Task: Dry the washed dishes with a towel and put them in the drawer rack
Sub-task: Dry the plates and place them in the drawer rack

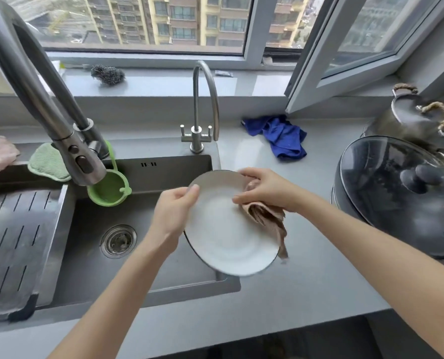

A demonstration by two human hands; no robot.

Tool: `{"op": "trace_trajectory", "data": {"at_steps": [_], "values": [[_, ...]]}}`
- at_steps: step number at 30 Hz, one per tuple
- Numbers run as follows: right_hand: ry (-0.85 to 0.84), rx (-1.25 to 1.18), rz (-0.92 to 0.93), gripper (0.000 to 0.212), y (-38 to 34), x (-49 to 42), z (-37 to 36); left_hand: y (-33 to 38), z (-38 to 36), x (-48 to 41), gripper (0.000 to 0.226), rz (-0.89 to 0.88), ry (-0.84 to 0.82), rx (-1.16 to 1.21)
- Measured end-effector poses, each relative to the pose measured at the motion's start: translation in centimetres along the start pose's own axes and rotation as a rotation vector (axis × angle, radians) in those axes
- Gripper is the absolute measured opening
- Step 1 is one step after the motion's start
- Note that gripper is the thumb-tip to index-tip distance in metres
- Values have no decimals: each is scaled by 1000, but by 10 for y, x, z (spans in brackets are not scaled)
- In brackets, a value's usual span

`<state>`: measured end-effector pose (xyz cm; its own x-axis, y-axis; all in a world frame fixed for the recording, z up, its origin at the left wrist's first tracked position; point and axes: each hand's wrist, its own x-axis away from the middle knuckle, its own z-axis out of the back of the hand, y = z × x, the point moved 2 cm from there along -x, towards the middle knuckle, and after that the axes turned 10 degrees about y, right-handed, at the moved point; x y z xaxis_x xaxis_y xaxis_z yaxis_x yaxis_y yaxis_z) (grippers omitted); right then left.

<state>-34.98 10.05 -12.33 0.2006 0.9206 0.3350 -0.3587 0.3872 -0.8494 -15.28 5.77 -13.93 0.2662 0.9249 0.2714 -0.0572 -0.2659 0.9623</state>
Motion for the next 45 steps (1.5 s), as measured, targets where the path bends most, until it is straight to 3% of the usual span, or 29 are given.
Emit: {"op": "trace_trajectory", "data": {"at_steps": [2, 7, 8, 10, 13, 15, 19, 22, 24, 25, 27, 29, 30, 33, 35, 41, 45], "values": [[110, -178, -207, 21, 19, 7, -4, -5, -2, -1, 39, 100, 126, 17], [432, -645, -627, 34, 48, 27, -33, -16, -5, 2, 28, 23, 278, -4], [464, -718, -692, 34, 52, 32, -41, -17, -10, 8, 34, -16, 343, -9], [553, -804, -778, 31, 56, 40, -57, -16, -30, 30, 42, -112, 503, -40], [734, -804, -745, 28, 57, 55, -60, -32, -57, 65, 21, -133, 608, 25], [775, -731, -665, 28, 58, 62, -46, -38, -61, 68, 18, -104, 422, 41], [724, -343, -381, 32, 51, 77, 3, -6, -46, 37, 29, 160, -257, 262], [502, 212, -15, 24, 21, 87, 27, 20, -49, 15, 39, 202, -601, -74], [365, 477, 173, 12, -3, 93, 30, 29, -68, 21, 47, 41, -727, -351], [328, 570, 230, 8, -10, 95, 32, 31, -78, 25, 55, -105, -691, -490], [361, 656, 282, 24, -14, 99, 37, 35, -94, 36, 59, -384, -520, -612], [468, 571, 272, 40, -9, 104, 47, 38, -104, 48, 44, -465, -444, -589], [497, 489, 258, 43, -4, 108, 53, 39, -108, 54, 41, -455, -420, -580], [584, 269, 143, 23, 20, 122, 74, 31, -122, 64, 49, -364, -290, -510], [641, 94, -43, 35, 55, 131, 87, 22, -131, 68, 44, -232, -138, -405], [930, -402, -466, 38, 143, 185, 69, -17, -174, 116, 49, -52, 128, -189], [1021, -369, -584, 25, 184, 235, 61, -63, -211, 164, 46, 97, 338, -108]]}}
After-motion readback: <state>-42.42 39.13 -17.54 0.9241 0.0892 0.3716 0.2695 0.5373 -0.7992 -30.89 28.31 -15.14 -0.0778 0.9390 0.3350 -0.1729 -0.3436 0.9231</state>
